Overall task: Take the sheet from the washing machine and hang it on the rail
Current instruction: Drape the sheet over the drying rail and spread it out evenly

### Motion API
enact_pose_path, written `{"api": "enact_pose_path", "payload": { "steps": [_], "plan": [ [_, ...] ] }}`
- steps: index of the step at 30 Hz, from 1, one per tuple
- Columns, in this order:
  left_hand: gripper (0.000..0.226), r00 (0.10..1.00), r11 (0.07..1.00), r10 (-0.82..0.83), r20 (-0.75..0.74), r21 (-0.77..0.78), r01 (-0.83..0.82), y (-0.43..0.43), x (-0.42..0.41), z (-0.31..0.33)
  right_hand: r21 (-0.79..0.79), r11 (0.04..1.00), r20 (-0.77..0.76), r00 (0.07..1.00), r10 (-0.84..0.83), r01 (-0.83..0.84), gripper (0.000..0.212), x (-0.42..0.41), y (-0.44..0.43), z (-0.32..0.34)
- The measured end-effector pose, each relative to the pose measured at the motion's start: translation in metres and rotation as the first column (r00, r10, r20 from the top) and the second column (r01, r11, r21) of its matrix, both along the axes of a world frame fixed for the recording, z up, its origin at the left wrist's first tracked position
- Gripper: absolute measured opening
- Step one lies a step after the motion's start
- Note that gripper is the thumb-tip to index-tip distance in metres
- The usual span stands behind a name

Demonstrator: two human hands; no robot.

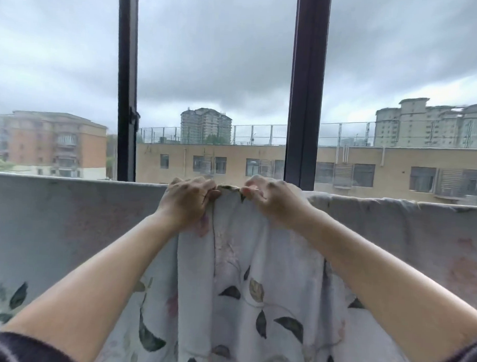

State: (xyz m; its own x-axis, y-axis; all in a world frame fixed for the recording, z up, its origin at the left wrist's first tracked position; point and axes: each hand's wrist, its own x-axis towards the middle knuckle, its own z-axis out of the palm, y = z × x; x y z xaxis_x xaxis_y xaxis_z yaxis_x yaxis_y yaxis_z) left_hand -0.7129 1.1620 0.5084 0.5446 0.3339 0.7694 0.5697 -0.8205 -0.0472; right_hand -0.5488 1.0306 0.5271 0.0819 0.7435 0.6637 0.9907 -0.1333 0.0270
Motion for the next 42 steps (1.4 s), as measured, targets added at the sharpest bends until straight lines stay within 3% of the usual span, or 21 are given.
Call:
{"api": "enact_pose_path", "payload": {
  "steps": [5, 7, 10, 14, 17, 19, 23, 26, 31, 34, 37, 39, 42],
  "plan": [
    [0.033, 0.992, 0.969, -0.112, -0.065, -0.229, 0.094, 0.023, -0.007, 0.033, -0.091, 0.991, 0.013, 0.995, -0.1, 0.1, 0.023, -0.03, 0.028, 0.006],
    [0.041, 0.985, 0.931, -0.136, -0.106, -0.354, 0.09, 0.033, -0.011, 0.044, -0.098, 0.991, -0.062, 0.993, -0.101, 0.094, 0.018, -0.032, 0.031, 0.009],
    [0.051, 0.973, 0.868, -0.202, -0.109, -0.48, 0.126, 0.045, -0.014, 0.05, -0.076, 0.994, -0.263, 0.96, -0.098, 0.08, 0.034, -0.028, 0.034, 0.016],
    [0.082, 0.957, 0.92, -0.202, -0.21, -0.375, 0.112, 0.06, -0.038, 0.041, -0.039, 0.979, -0.364, 0.909, -0.201, 0.201, 0.043, -0.02, 0.04, 0.02],
    [0.1, 0.955, 0.947, -0.212, -0.207, -0.285, 0.149, 0.078, -0.063, 0.038, 0.069, 0.93, -0.378, 0.872, -0.31, 0.36, 0.034, -0.024, 0.054, 0.019],
    [0.096, 0.943, 0.942, -0.256, -0.213, -0.273, 0.194, 0.086, -0.077, 0.036, 0.091, 0.884, -0.4, 0.83, -0.389, 0.459, 0.029, -0.032, 0.061, 0.021],
    [0.046, 0.946, 0.903, -0.307, -0.107, -0.346, 0.254, 0.096, -0.091, 0.036, -0.083, 0.858, -0.386, 0.777, -0.497, 0.507, 0.03, -0.041, 0.069, 0.027],
    [0.046, 0.968, 0.883, -0.249, -0.032, -0.418, 0.213, 0.1, -0.086, 0.046, -0.202, 0.843, -0.311, 0.784, -0.538, 0.498, 0.042, -0.049, 0.066, 0.029],
    [0.039, 1.0, 0.869, 0.006, -0.031, -0.494, -0.021, 0.098, -0.065, 0.057, -0.275, 0.883, -0.225, 0.867, -0.444, 0.381, 0.059, -0.053, 0.048, 0.025],
    [0.03, 0.985, 0.859, 0.006, -0.171, -0.503, -0.093, 0.095, -0.055, 0.058, -0.2, 0.94, -0.378, 0.863, -0.335, 0.277, 0.04, -0.044, 0.038, 0.024],
    [0.045, 0.972, 0.848, -0.093, -0.215, -0.529, -0.036, 0.09, -0.054, 0.057, -0.097, 0.964, -0.478, 0.839, -0.262, 0.246, 0.035, -0.034, 0.036, 0.023],
    [0.053, 0.961, 0.84, -0.177, -0.212, -0.541, 0.035, 0.089, -0.061, 0.054, 0.006, 0.957, -0.502, 0.829, -0.248, 0.29, 0.047, -0.033, 0.041, 0.023],
    [0.045, 0.93, 0.814, -0.333, -0.156, -0.545, 0.2, 0.089, -0.079, 0.051, 0.231, 0.879, -0.562, 0.794, -0.23, 0.418, 0.036, -0.036, 0.05, 0.025]
  ]
}}
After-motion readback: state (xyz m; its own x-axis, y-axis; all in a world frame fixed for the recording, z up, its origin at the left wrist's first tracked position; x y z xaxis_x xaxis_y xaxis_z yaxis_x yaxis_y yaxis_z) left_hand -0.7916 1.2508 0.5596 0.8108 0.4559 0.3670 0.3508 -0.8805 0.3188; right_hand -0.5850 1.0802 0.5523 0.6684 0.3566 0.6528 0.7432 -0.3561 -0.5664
